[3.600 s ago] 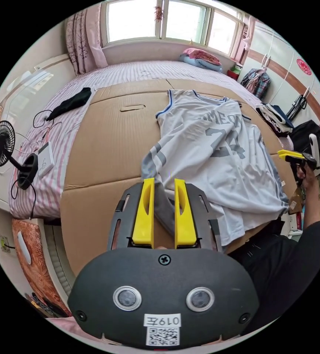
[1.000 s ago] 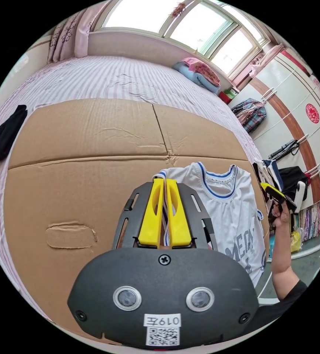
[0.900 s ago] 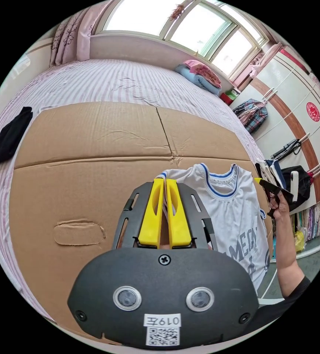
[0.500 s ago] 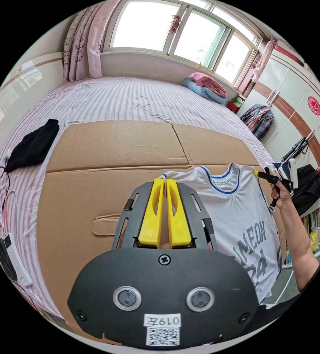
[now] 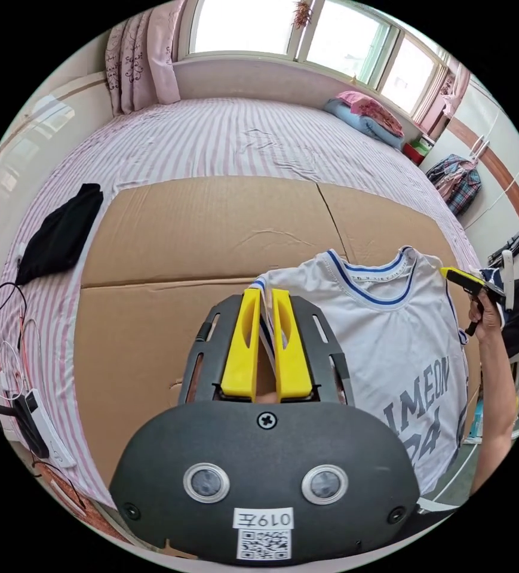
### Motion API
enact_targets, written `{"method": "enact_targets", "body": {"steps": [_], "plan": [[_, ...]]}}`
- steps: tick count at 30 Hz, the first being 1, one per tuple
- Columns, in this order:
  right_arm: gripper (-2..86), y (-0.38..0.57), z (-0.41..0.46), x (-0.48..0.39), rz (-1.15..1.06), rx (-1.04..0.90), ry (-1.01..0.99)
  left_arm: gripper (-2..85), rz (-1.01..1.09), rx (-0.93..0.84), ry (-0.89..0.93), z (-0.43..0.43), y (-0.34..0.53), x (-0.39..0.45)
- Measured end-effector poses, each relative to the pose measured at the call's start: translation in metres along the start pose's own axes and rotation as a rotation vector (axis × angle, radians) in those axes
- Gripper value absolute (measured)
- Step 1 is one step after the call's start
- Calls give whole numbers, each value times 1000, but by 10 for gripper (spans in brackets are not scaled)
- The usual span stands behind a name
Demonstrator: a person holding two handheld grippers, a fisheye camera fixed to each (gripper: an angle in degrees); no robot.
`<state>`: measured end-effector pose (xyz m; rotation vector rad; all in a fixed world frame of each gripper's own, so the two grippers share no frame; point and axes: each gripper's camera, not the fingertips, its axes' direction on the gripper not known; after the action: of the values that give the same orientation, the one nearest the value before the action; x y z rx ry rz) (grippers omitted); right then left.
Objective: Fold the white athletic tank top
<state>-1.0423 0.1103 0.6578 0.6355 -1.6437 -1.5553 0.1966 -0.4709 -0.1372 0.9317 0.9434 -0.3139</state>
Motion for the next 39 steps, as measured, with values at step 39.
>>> {"method": "enact_targets", "body": {"steps": [39], "plan": [[62,102,-72,42,-314,-99,35,57,78,-57,63,-81,257,-20]]}}
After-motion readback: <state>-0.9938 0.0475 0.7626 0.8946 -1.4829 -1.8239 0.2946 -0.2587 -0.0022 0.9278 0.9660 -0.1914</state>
